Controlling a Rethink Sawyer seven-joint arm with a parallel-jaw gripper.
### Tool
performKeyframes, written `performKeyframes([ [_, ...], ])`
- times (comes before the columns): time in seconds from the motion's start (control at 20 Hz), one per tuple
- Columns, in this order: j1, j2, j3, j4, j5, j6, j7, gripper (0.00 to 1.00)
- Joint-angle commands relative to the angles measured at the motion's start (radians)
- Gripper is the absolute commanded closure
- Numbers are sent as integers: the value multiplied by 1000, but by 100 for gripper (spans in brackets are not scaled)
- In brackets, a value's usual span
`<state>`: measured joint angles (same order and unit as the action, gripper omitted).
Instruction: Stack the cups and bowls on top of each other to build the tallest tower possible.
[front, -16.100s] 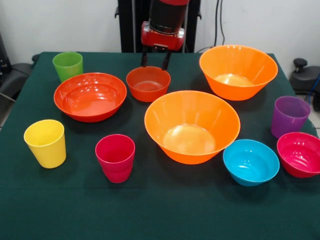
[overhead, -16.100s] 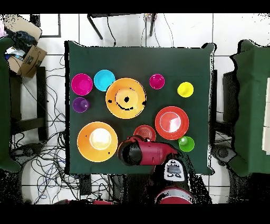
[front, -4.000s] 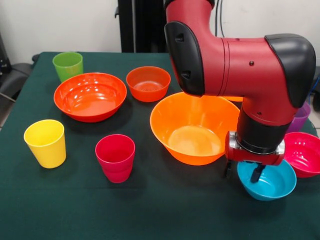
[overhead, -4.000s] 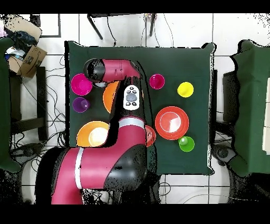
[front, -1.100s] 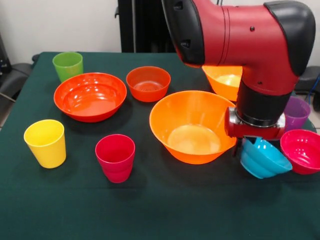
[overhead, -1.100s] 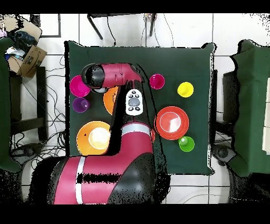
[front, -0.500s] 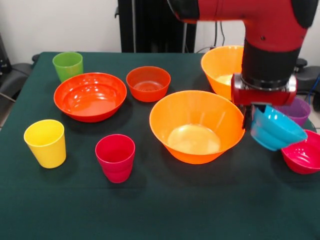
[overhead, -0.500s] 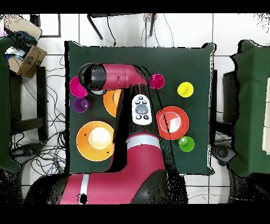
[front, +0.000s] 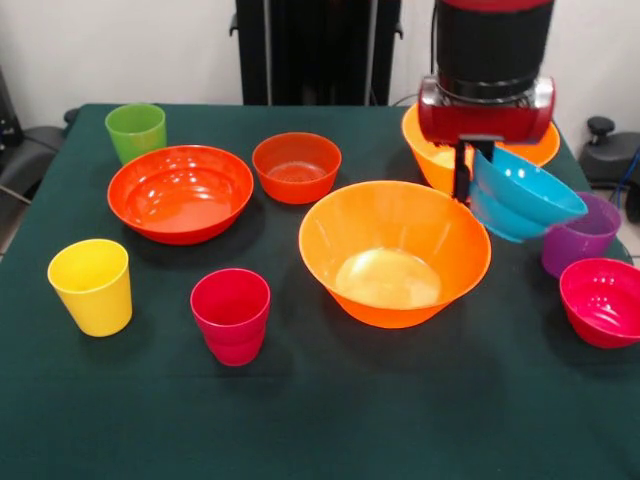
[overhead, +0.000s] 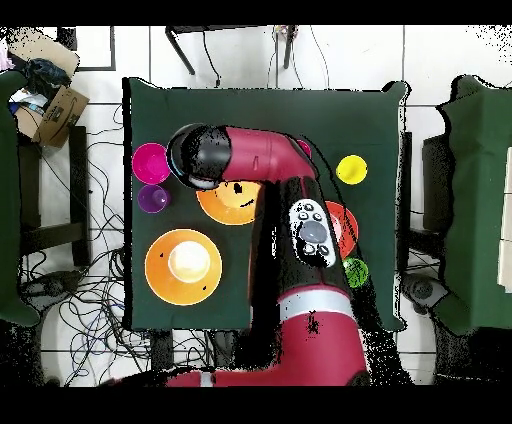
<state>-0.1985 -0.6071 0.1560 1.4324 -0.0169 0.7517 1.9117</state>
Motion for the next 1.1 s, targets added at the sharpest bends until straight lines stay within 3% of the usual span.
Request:
performKeyframes([
  [0.05,-51,-67,97,184,-66,12,-151,100],
  [0.3,-66,-48,57,218,-152,-45,-154,100],
  [0.55,-51,-32,19,235,-227,-95,-90,100],
  [1.1,-47,31,15,239,-308,-244,3,100],
])
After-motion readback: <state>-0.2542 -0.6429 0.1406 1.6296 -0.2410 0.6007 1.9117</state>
